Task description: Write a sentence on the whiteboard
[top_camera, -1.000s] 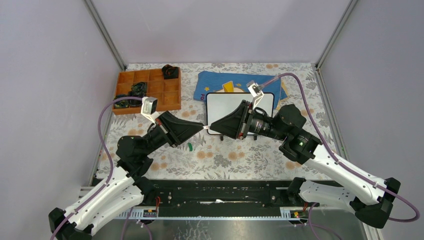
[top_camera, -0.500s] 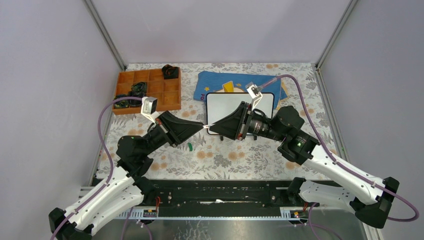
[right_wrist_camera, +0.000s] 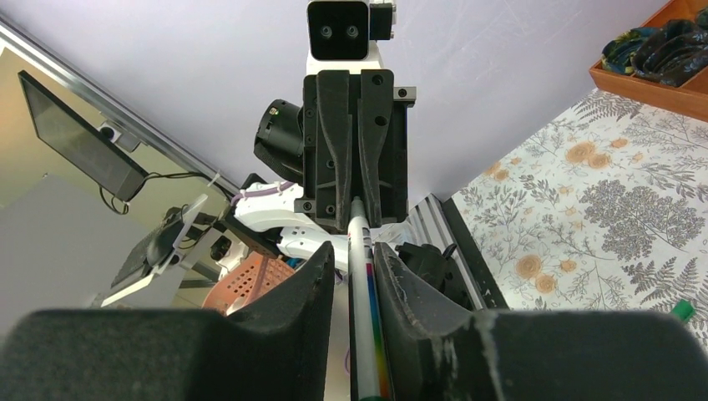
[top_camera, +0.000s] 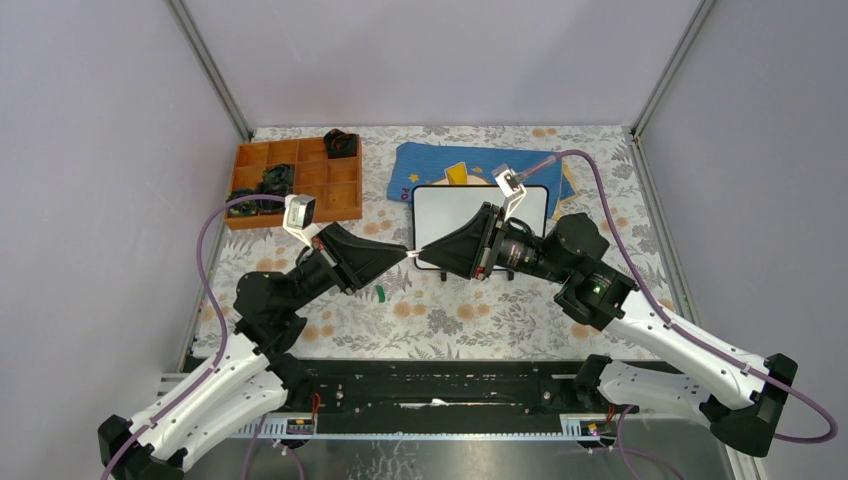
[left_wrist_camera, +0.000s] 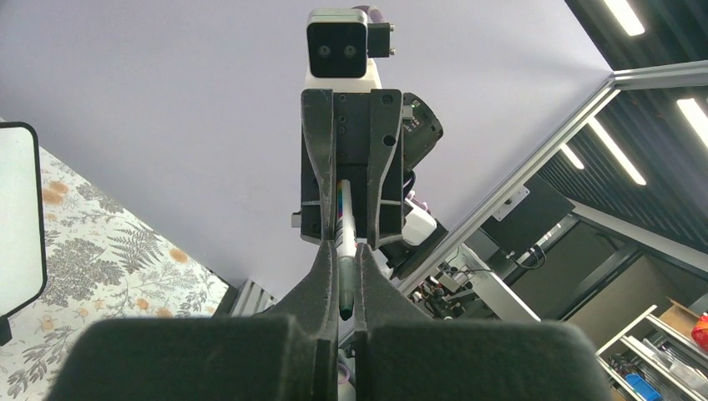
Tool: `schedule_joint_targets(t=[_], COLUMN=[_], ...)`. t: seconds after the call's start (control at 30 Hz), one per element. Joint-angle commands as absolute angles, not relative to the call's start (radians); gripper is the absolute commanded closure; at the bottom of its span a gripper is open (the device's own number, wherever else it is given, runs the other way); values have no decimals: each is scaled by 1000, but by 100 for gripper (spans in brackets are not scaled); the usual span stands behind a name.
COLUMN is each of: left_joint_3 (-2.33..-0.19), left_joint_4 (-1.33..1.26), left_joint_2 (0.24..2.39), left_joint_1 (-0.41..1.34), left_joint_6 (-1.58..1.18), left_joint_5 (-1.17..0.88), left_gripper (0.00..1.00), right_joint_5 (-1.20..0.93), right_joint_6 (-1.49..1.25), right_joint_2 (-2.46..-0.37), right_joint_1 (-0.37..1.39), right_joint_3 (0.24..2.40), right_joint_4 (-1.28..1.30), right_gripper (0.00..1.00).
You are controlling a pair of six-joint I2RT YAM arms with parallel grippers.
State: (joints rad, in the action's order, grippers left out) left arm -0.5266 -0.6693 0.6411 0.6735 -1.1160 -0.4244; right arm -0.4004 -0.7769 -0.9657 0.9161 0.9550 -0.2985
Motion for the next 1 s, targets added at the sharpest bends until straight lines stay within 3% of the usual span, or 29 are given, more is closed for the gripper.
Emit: schedule_joint_targets(t=[0.0,0.37,0.63,0.8,0.83,0.93,0.97], left_joint_3=[-520,-515,-515,-518,-520,-524,-528], left_joint_4=[-703,-704,-703,-685,-675,-648,-630], left_joint_2=[634,634,635,634,631,622,618], left_joint_1=[678,677,678,678,677,678,678], left_joint_6=[-1112,-1114,-1113,-1105,-1097,-1078,-1072], left_joint_5=[-412,-414,-409,-404,-403,-402,-398], left_gripper=[100,100,100,100,95,38,25], right_joint_5=[-380,-352,-372,-377,-374,-357,-347], right_joint_6=[-788,-799,-800,-797,-794,-778,-763], right_joint_2=[-955,-953,-960,-958,-956,-938,-925], right_joint_1=[916,915,916,915,916,916,916], right_joint_3=[961,947,948,948,947,945,946], right_joint_4=[-374,-393,-394,-385,-378,-354,-340], right_gripper=[71,69,79,98,100,100,100])
